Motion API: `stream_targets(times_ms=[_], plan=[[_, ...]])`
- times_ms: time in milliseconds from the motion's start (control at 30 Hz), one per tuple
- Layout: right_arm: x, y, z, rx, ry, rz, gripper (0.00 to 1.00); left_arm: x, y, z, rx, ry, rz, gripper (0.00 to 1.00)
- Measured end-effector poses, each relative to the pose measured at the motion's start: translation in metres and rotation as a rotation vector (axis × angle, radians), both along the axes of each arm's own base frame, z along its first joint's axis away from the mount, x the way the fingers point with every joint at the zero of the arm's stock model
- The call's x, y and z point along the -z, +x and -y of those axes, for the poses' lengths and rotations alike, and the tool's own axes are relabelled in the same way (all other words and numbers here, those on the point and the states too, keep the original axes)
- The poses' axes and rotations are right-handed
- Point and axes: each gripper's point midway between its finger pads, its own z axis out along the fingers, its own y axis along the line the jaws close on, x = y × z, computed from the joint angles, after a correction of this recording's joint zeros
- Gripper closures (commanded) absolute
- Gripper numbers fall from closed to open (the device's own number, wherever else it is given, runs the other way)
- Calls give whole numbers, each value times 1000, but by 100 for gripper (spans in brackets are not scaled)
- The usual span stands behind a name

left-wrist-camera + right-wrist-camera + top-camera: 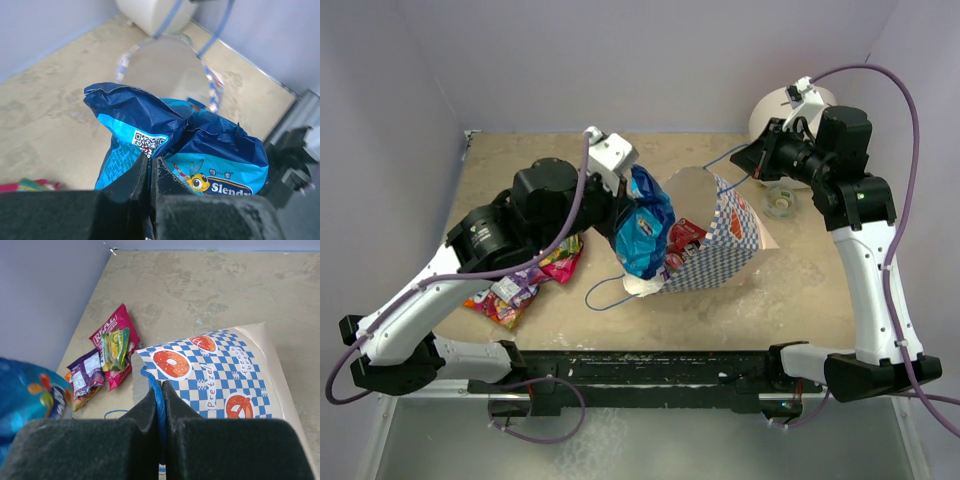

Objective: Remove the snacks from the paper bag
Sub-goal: Place the snack at the center of the board.

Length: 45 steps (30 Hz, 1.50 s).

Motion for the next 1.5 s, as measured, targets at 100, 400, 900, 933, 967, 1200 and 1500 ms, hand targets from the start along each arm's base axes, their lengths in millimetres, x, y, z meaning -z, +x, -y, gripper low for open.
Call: stream_targets(times_ms=[100,400,900,933,967,1200,1500], plan=[[0,0,0,-3,-8,5,100,-21,17,-18,-141,14,23,100],[5,1,5,-4,-57,16,100,-39,87,-87,-587,114,82,100],[28,-2,-2,-62,-61,-32,100,122,92,-291,-1392,377,-497,100],[28,-2,-3,-65,-61,-27,100,135,83,-296,-1420,400,-543,100],[29,-1,-3,-66,-61,-25,100,146,75,-300,-1439,419,-580,100],[46,-4,-8,-102,-52,-61,100,203,39,-311,-1522,468,-794,100],[49,-9,-9,-114,-46,-56,100,236,52,-318,-1566,454,-895,100]])
